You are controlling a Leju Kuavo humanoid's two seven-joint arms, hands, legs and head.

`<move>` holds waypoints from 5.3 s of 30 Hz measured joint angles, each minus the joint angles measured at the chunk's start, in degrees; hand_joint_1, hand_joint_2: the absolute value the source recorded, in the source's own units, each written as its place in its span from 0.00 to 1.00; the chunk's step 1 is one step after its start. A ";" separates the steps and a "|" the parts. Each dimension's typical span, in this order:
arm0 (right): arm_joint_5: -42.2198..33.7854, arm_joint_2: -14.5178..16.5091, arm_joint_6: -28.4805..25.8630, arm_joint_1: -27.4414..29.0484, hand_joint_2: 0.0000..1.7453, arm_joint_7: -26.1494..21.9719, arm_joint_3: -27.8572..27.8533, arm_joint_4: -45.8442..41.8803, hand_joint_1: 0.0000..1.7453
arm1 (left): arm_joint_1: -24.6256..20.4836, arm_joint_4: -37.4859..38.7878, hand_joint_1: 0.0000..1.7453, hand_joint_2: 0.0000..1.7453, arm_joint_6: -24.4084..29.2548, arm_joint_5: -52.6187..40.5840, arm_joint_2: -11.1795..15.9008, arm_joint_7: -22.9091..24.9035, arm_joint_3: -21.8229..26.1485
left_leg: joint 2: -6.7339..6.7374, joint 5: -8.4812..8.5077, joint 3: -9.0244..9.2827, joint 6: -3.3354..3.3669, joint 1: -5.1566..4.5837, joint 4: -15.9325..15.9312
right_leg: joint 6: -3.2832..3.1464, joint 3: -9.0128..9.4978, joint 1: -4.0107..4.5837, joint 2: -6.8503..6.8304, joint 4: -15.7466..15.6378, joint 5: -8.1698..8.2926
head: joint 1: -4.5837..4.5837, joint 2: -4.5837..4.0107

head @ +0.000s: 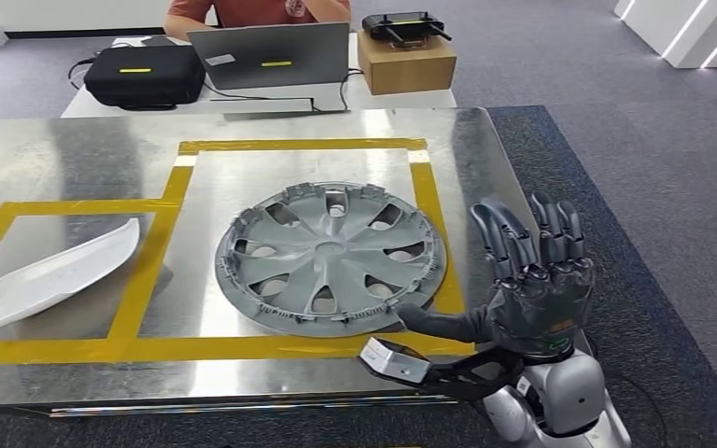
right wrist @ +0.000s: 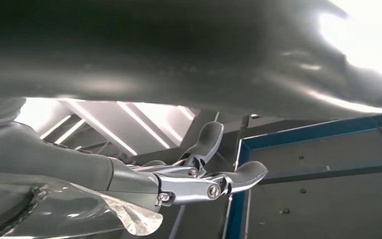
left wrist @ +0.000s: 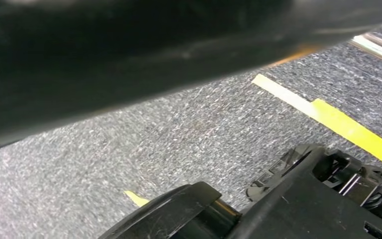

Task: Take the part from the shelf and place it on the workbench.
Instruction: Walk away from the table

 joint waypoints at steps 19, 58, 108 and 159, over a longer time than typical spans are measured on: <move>-1.57 0.13 -0.09 1.05 0.00 -0.16 -0.38 0.32 0.00 | 0.19 0.00 0.00 0.00 0.05 0.46 -0.27 0.42 0.74 | 0.17 3.10 -2.12 1.36 -0.12 -0.69 | 0.88 4.39 0.20 0.20 -0.68 -2.72 | 0.12 0.00; 0.47 1.95 0.73 1.28 0.00 3.09 -4.89 2.82 0.00 | 0.41 0.00 0.00 0.00 0.70 0.48 -0.51 0.45 2.13 | -1.43 -5.32 -7.12 -0.59 -0.23 11.05 | -2.52 4.13 1.10 0.34 -3.80 0.00 | -0.56 0.00; -4.23 6.60 25.87 -6.47 0.00 9.02 -84.93 95.35 0.00 | 2.46 0.00 0.00 0.00 2.91 -1.41 -1.24 -2.33 8.97 | -1.34 4.00 -3.08 2.50 -0.36 -1.48 | 0.79 -0.43 0.88 0.71 11.95 -4.23 | -0.26 0.00; 1.28 6.80 26.99 -7.09 0.00 8.59 -82.40 98.61 0.00 | 2.87 -0.02 0.00 0.00 4.17 -2.36 -2.64 -2.28 10.35 | -1.55 -2.52 5.64 1.09 -0.46 -2.09 | -1.05 -0.91 1.80 0.13 -0.94 3.20 | -0.92 0.00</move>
